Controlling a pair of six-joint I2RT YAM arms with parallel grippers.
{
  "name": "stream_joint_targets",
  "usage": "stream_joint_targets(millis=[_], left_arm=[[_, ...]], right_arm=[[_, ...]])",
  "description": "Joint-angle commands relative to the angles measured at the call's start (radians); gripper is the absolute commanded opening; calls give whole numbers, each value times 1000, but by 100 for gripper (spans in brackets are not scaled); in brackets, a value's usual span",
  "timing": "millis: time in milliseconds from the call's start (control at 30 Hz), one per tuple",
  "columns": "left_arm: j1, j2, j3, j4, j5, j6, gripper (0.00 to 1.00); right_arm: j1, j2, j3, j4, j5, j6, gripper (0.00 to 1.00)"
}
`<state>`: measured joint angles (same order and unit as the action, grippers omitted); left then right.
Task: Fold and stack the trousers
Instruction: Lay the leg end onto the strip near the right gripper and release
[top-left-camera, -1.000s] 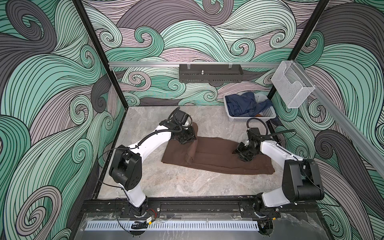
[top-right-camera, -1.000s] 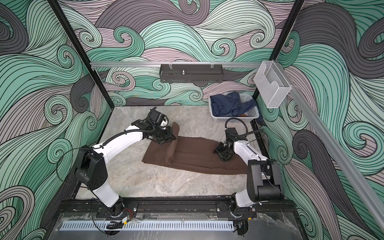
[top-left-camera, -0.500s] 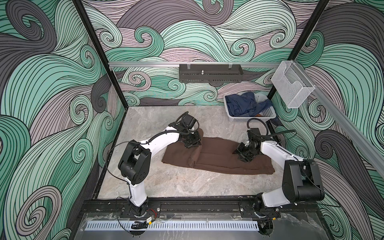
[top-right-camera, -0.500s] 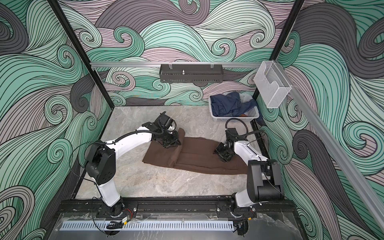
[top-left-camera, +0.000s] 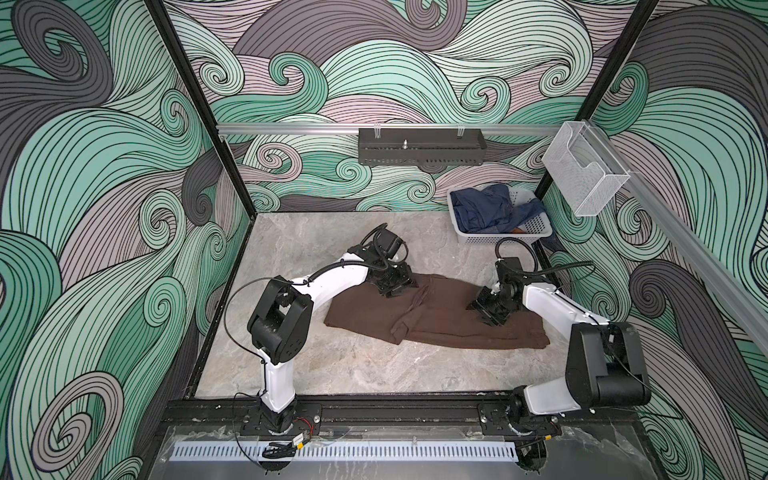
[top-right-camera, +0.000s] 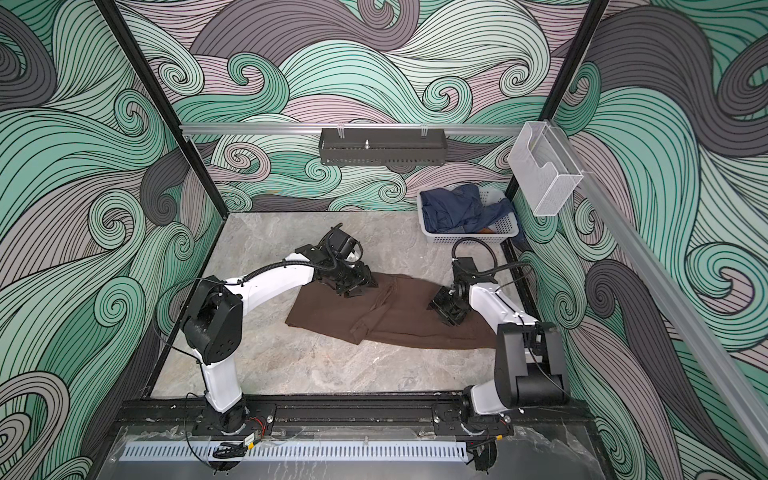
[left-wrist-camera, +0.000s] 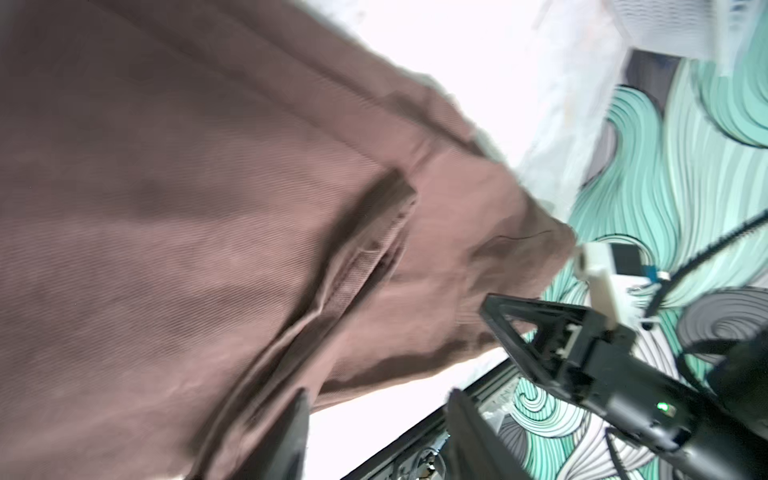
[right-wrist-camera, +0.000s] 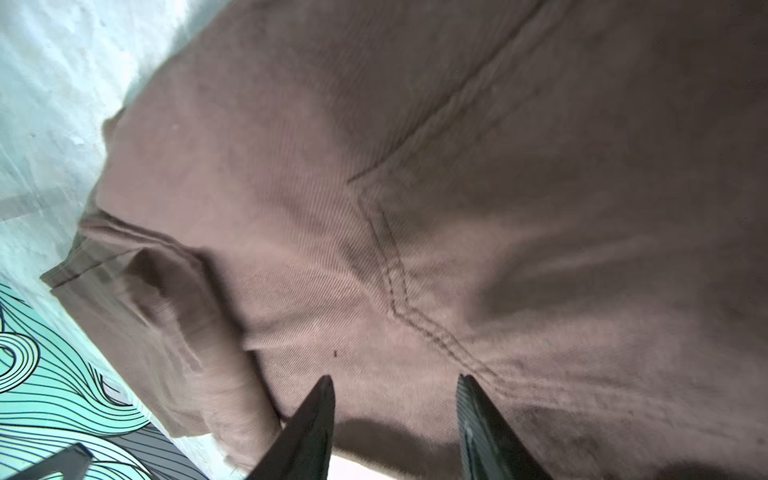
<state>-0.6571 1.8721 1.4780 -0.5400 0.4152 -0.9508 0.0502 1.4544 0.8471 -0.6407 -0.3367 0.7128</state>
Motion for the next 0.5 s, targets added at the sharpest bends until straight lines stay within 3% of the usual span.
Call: stream_joint_targets(millis=[0, 200, 467], left_arm=[[7, -88, 55, -15, 0, 38, 62], [133, -207, -5, -69, -1, 125, 64], [416, -305, -219, -61, 128, 211, 63]], right_arm=[[-3, -54, 44, -65, 29, -14, 50], [66, -111, 147, -122, 85, -13, 51], [358, 45, 355, -135, 165, 63, 50]])
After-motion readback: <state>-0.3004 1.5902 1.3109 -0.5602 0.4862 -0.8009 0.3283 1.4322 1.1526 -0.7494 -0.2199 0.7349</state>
